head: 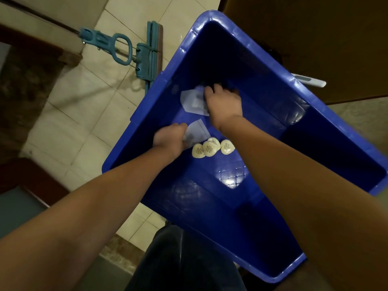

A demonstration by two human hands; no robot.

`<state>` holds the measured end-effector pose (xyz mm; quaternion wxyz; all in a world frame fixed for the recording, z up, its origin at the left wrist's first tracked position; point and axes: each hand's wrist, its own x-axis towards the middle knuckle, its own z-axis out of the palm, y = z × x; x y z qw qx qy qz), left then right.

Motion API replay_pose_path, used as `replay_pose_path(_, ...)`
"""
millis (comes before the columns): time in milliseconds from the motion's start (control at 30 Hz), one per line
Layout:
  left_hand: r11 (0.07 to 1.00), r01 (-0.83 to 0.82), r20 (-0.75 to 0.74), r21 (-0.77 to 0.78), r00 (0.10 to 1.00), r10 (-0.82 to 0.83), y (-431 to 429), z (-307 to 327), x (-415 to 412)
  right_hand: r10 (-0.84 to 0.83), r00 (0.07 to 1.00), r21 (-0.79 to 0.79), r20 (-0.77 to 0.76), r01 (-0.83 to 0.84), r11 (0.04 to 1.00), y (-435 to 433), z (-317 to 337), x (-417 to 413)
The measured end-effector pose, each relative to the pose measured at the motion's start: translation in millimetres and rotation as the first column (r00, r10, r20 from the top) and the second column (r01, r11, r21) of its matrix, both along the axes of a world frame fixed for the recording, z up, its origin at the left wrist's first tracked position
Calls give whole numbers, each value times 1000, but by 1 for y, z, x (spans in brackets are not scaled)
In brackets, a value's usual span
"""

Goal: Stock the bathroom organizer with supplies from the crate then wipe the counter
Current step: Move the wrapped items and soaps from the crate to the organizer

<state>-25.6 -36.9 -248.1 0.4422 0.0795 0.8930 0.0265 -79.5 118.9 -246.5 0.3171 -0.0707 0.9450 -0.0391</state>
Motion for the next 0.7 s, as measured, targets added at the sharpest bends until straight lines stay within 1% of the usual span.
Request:
replay_pose_path(100,998,-39,4,44,999,39,-1,2,3,-27,999,43,27,26,999,6,-2,13)
replay_pose_path(200,993,-106,9,55,994,105,-1,7,2,-85,991,52,102,80,995,12,-2,24)
replay_pose_path(267,989,-138,2,61,990,138,0,12,0,-202,966,19,163,202,979,15,2,32)
replay_pose_path(333,984,-158,-9,83,987,160,-1,18,-4,-383,893,-53,235,405,913,18,10,38)
replay_pose_path(400,979,-173,-14,112,984,176,0,26,-6,-496,826,-109,266,537,836,21,19,45)
replay_pose_path(600,959,-232,-29,164,970,240,8,55,-7,-646,713,-224,273,700,678,24,58,70)
replay_pose_path(700,934,-282,8,218,958,287,12,74,-5,-715,645,-278,271,763,583,20,82,84)
